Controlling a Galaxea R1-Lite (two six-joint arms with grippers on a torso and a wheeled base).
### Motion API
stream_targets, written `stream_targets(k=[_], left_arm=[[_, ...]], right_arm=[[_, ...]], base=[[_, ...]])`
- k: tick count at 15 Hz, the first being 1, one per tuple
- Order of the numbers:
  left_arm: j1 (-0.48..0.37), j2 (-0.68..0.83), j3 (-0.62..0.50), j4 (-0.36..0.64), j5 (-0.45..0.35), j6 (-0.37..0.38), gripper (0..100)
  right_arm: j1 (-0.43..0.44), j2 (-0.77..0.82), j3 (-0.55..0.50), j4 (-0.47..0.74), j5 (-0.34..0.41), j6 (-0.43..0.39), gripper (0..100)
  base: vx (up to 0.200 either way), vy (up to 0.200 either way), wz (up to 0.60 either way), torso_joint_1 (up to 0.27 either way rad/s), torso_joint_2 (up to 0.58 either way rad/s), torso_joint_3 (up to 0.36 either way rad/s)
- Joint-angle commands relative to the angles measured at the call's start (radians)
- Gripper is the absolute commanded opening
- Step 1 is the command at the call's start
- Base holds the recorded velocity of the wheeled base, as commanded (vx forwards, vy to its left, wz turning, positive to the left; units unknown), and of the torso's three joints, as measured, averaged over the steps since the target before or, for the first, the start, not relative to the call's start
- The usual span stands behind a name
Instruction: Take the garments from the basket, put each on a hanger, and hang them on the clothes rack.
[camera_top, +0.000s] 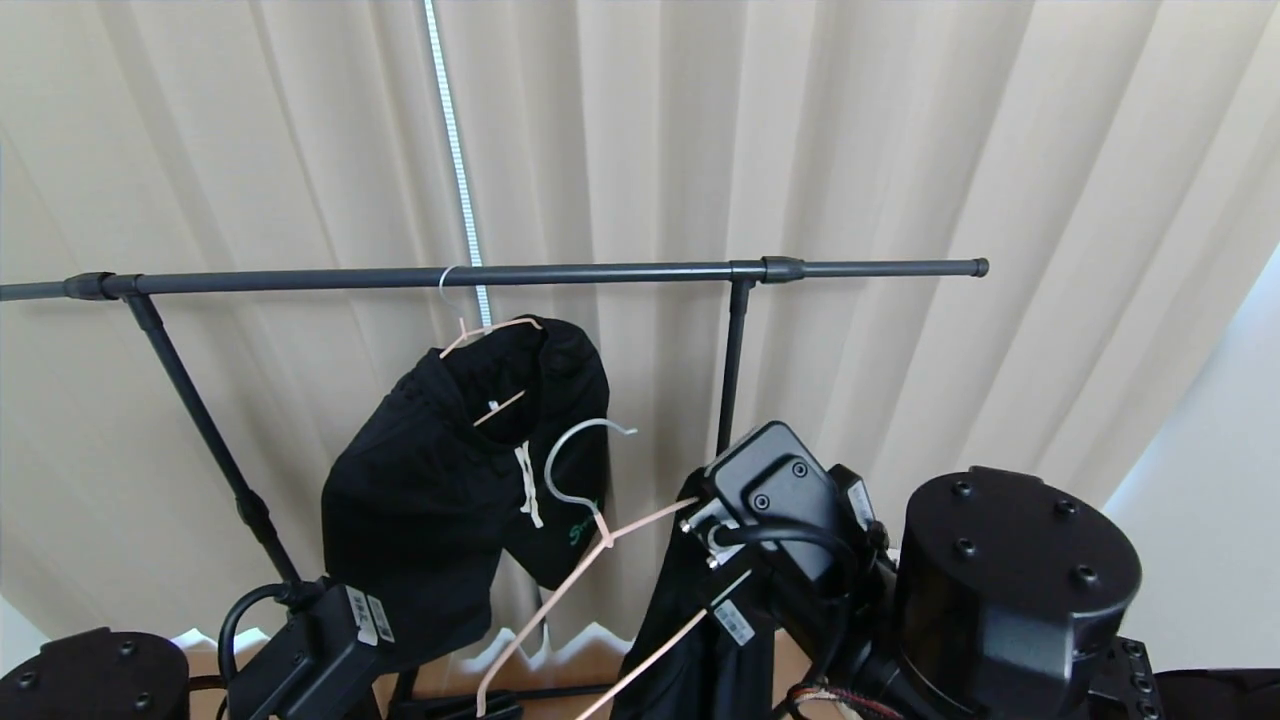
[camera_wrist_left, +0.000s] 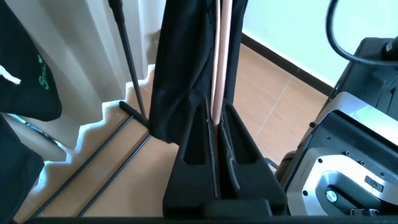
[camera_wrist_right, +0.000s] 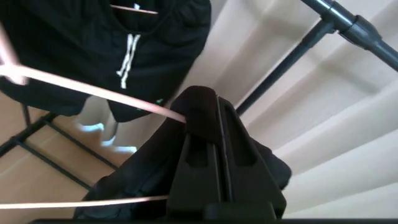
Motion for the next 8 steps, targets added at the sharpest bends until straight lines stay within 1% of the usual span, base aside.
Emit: stream_targets(k=[1, 2, 5, 8], left_arm=[[0.003, 0.004, 0.001, -0.001, 0.000, -0.001, 0], [0.006, 0.003, 0.001, -0.001, 0.000, -0.001, 0], [0.006, 0.003, 0.004, -0.001, 0.000, -0.001, 0], [0.008, 0.004, 0.002, -0.001, 0.000, -0.001, 0]], right_arm=[[0.046, -0.005, -0.001, 0.001, 0.002, 0.014, 0], [0.069, -0.013, 0.002, -0.001, 0.003, 0.018, 0], [0.127, -0.008, -0.007, 0.002, 0.014, 0.089, 0], [0.127, -0.016, -0.019, 0.001, 0.048, 0.119, 0]], base=[[0.000, 0.000, 0.00, 0.000, 0.00, 0.000], [0.000, 0.000, 0.00, 0.000, 0.00, 0.000], [0.000, 0.000, 0.00, 0.000, 0.00, 0.000], [0.000, 0.000, 0.00, 0.000, 0.00, 0.000]])
